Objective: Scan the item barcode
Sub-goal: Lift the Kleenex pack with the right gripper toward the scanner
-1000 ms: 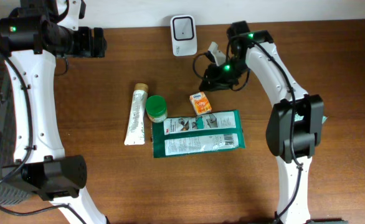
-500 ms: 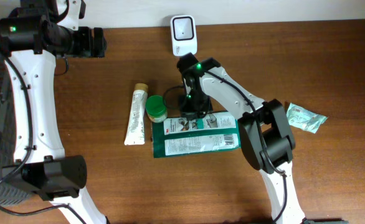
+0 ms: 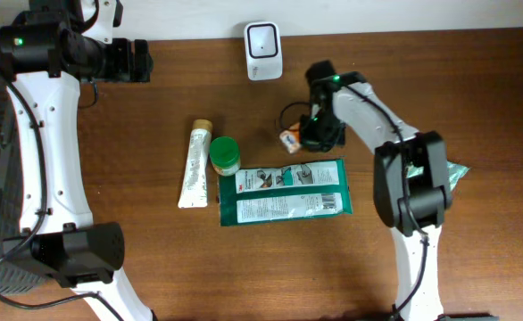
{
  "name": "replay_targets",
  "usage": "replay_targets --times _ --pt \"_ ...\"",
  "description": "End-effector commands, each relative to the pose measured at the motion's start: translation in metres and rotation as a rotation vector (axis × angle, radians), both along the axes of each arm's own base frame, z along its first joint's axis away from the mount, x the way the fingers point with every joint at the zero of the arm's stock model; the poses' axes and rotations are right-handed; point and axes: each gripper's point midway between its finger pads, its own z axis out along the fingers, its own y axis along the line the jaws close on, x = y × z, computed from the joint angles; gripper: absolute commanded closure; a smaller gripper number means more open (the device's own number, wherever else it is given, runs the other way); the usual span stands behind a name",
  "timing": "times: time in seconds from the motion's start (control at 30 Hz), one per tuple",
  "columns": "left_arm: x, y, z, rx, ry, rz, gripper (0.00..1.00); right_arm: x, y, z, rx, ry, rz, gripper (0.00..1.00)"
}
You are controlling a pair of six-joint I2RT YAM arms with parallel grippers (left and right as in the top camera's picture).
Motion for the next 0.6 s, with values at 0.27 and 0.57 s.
replay_targets --times 0.27,0.57 --pt "-0.001 -0.002 0.006 0.002 -0.017 -0.019 0.01 0.046 0.041 0.023 0.368 -0.182 0.068 0.86" --pt "-0.001 -0.002 0.006 0.002 -0.017 -0.020 0.01 0.044 0.035 0.049 0.406 -0.203 0.101 0.72"
